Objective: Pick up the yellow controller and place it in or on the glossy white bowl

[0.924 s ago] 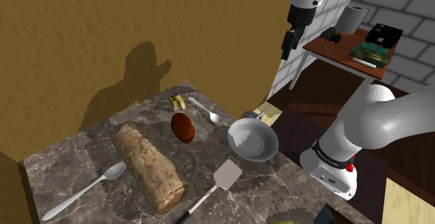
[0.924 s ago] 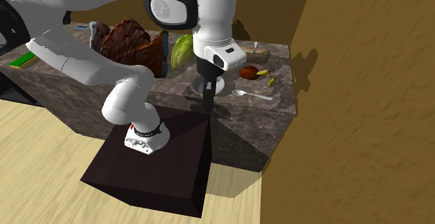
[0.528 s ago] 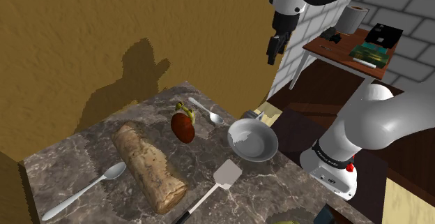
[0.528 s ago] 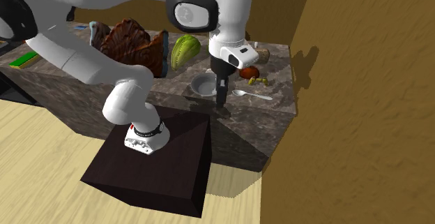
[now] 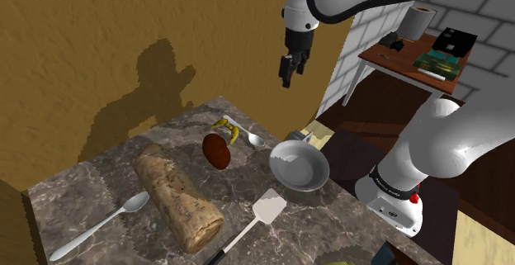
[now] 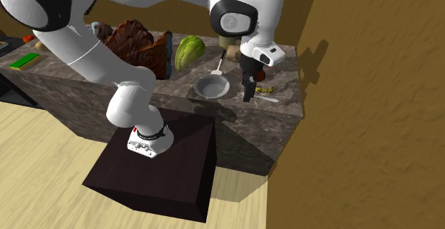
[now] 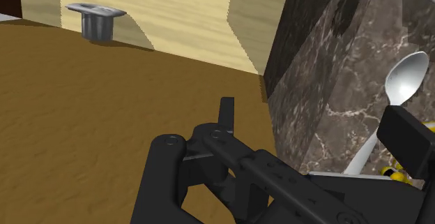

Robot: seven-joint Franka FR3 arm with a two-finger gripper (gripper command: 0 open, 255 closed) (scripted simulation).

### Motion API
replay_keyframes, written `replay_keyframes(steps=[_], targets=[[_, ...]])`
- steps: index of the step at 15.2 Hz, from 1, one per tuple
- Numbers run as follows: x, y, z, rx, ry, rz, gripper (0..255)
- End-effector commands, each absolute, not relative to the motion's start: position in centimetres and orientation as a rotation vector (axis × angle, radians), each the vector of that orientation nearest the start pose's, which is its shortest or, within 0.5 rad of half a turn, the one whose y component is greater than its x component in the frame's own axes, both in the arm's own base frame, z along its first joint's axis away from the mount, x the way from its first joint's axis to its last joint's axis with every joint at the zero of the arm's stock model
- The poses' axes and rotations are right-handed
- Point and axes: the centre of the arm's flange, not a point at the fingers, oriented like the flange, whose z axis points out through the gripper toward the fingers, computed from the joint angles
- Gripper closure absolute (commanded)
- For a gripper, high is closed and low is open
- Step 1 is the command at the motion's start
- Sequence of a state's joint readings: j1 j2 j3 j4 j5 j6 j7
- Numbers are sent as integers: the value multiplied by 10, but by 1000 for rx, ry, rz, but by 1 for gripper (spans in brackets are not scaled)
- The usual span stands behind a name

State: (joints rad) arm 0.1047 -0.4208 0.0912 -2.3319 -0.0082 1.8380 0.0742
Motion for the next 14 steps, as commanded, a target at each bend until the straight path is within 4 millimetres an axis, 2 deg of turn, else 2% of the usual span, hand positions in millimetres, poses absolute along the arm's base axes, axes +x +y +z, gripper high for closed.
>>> replay_keyframes(steps=[1,14], targets=[[422,103,481,-3185,-188,110,0],[520,228,420,-3165,-223,120,0]])
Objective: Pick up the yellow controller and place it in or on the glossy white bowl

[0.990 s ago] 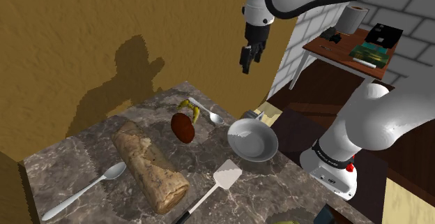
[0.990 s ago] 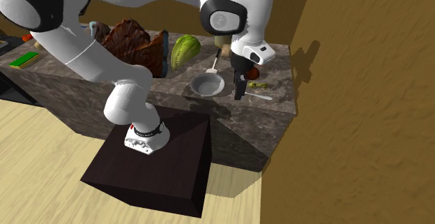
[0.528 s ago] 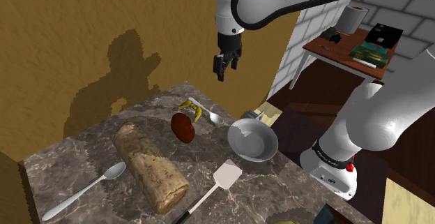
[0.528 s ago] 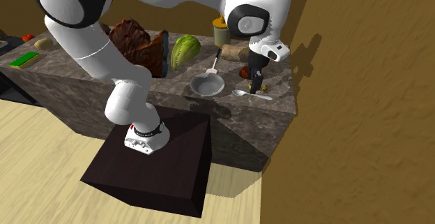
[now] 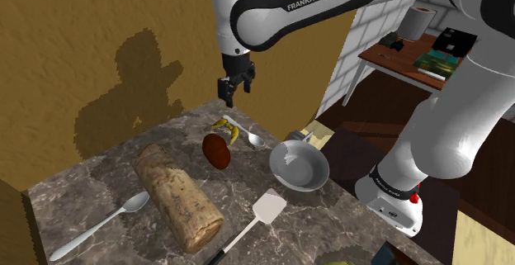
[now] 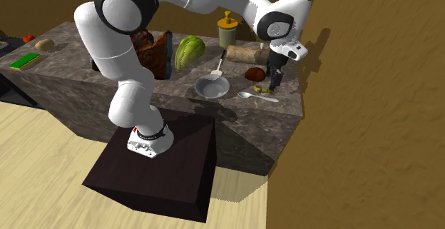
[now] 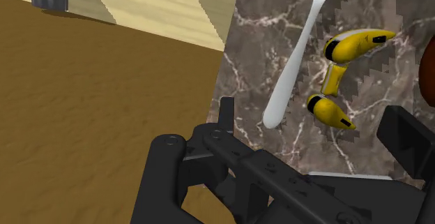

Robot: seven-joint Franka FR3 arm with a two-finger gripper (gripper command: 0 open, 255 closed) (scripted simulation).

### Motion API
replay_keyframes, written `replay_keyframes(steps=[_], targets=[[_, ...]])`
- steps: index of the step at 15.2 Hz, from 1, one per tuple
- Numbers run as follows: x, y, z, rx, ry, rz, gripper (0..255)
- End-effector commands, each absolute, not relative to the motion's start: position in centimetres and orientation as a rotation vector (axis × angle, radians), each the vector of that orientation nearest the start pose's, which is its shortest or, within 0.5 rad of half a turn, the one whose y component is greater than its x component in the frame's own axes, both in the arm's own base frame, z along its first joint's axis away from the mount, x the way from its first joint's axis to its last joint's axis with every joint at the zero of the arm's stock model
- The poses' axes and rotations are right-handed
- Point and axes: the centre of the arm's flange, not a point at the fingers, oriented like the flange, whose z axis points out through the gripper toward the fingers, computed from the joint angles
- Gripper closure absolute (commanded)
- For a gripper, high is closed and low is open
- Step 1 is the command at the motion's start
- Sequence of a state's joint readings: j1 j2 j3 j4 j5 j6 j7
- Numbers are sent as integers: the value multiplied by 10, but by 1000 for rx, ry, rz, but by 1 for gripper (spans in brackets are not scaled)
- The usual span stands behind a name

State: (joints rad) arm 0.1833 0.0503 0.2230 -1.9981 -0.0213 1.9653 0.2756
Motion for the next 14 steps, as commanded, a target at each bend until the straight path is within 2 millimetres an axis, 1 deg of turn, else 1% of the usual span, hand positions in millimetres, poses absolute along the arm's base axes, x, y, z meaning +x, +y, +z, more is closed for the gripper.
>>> replay_keyframes(steps=[1,8,14], targets=[[527,238,416,-3163,-226,121,0],[578,307,384,-3152,-244,126,0],[576,306,353,-3152,-244,126,0]])
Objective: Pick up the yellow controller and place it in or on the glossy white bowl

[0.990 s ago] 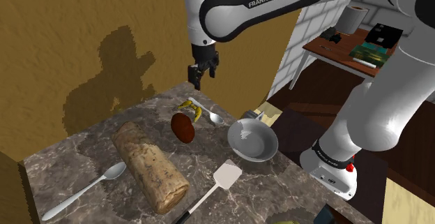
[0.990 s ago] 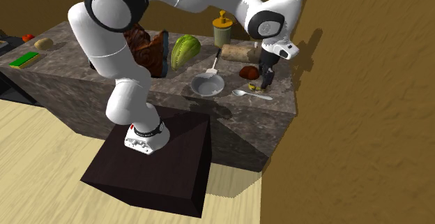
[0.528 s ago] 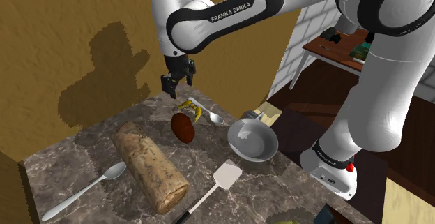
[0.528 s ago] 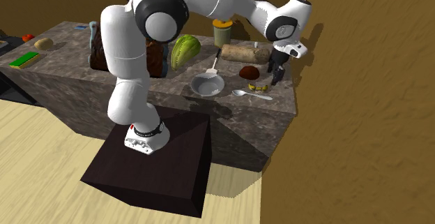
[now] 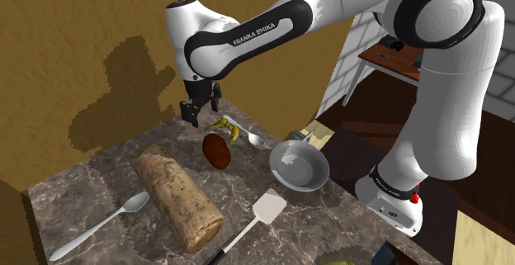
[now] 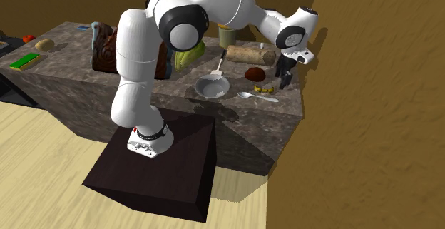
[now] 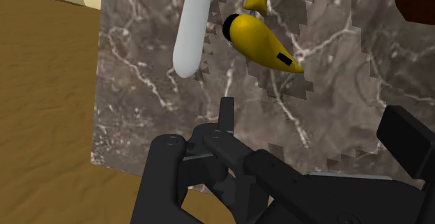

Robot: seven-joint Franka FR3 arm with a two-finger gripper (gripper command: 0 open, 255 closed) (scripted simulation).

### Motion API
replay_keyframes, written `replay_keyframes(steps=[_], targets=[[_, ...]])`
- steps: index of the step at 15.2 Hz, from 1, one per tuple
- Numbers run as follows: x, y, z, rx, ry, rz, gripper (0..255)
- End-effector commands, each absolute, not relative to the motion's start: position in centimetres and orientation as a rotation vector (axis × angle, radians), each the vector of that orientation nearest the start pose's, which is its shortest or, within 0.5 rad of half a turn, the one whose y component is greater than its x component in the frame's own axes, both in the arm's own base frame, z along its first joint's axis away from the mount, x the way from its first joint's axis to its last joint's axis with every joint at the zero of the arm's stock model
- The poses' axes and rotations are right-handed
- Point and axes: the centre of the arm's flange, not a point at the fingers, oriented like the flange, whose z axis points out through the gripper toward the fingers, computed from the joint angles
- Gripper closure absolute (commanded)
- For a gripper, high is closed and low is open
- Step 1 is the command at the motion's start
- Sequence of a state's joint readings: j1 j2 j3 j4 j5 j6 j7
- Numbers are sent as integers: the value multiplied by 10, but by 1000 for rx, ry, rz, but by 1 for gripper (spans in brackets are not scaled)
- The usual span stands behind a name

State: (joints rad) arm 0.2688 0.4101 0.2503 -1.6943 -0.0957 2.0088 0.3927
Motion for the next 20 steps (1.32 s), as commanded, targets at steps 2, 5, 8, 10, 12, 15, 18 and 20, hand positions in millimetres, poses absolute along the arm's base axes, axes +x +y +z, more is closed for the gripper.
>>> replay_keyframes(steps=[2,5,8,10,12,15,18,20], targets=[[575,305,344,-3152,-244,126,0],[575,305,344,-3152,-244,126,0],[575,305,344,-3152,-244,126,0],[575,305,344,-3152,-244,126,0],[575,305,344,-3152,-244,126,255],[575,305,344,-3152,-244,126,255],[575,305,344,-3152,-244,126,255],[575,305,344,-3152,-244,126,255]])
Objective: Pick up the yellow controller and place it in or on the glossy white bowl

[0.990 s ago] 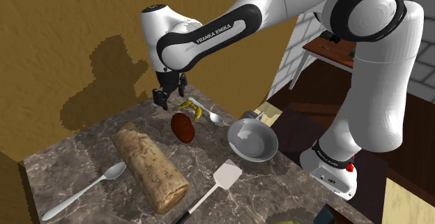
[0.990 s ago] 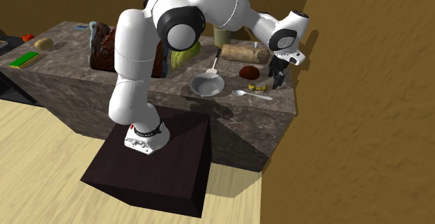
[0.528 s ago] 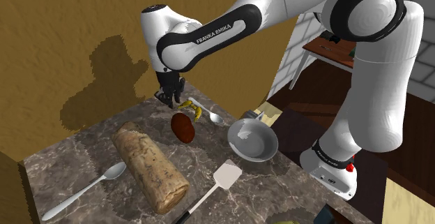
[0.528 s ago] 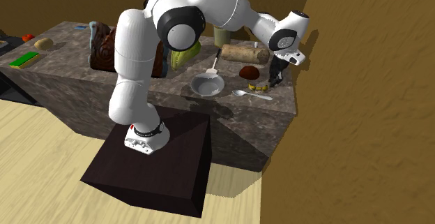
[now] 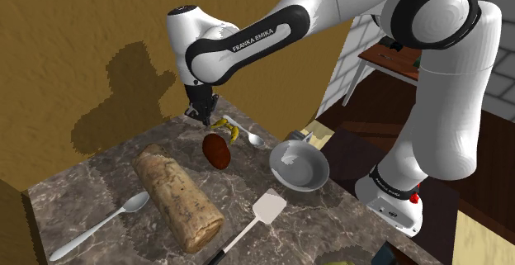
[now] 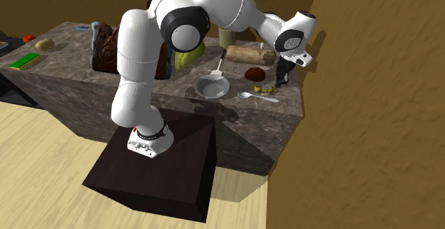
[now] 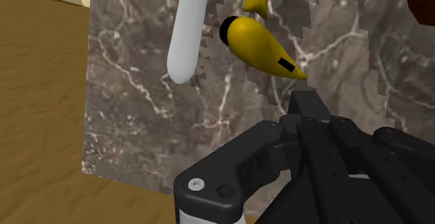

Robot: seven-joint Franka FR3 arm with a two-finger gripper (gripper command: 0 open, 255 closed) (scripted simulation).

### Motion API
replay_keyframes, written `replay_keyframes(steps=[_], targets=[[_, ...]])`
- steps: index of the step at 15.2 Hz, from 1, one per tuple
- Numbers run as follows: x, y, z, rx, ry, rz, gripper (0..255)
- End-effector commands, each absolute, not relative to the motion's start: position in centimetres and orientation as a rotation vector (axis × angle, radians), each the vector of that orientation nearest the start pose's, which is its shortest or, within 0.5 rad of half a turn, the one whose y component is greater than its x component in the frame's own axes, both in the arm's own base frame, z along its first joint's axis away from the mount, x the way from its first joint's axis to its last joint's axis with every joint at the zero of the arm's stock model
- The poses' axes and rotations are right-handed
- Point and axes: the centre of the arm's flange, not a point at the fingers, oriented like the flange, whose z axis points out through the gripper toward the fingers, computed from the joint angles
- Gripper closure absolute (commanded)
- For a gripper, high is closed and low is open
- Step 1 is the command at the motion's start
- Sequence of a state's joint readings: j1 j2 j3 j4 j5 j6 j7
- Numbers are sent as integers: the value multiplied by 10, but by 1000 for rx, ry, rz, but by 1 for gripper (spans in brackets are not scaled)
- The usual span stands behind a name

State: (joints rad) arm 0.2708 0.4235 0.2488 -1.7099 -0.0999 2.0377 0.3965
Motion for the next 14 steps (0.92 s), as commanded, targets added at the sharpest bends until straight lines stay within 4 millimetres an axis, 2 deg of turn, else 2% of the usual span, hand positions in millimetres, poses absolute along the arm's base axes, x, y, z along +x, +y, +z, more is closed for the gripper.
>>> replay_keyframes(steps=[1,7,14], targets=[[575,305,344,-3152,-244,126,0],[548,275,369,-3211,26,387,0],[540,271,333,-3211,26,387,0]])
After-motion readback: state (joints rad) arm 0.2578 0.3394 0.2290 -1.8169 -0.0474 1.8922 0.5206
